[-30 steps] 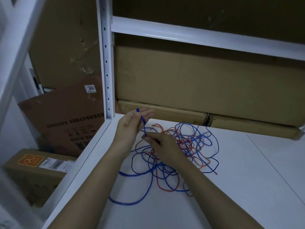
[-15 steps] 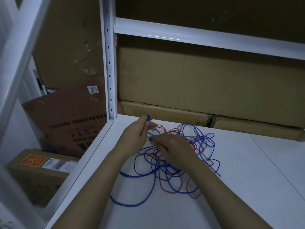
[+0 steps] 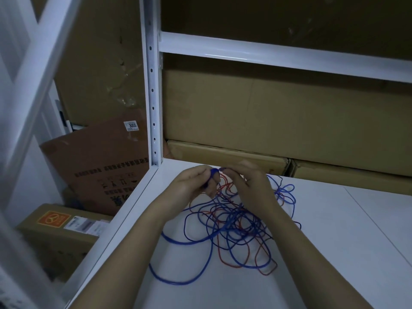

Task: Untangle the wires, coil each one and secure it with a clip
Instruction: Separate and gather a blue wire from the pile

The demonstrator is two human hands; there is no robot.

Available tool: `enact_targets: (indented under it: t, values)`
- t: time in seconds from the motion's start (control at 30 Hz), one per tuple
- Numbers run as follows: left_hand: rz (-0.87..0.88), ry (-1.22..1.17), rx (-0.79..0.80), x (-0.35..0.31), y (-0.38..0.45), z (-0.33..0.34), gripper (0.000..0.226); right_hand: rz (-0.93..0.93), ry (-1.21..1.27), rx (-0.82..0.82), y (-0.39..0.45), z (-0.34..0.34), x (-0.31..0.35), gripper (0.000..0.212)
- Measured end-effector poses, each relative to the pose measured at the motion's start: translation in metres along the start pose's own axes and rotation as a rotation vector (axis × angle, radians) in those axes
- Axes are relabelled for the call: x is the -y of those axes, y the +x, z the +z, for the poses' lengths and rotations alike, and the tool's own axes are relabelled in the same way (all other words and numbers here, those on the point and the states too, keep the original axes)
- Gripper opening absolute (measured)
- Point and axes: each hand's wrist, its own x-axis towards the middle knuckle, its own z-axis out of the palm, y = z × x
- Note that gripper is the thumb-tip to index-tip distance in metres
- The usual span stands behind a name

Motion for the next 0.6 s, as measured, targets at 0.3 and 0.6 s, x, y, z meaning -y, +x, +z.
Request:
enact_targets:
  t: [0.3, 0.6]
  values:
    - [0.148, 0.072, -0.363, 0.003, 0.018, 0.011, 0.03, 0.042, -0.115, 0.37, -0.021, 0.026, 0.02, 0.027]
    - [0.075, 0.723, -0.229, 0.022, 0.016, -0.015, 0.027, -0.212, -0.196, 0.231, -0.016, 0.007, 0.024, 0.027]
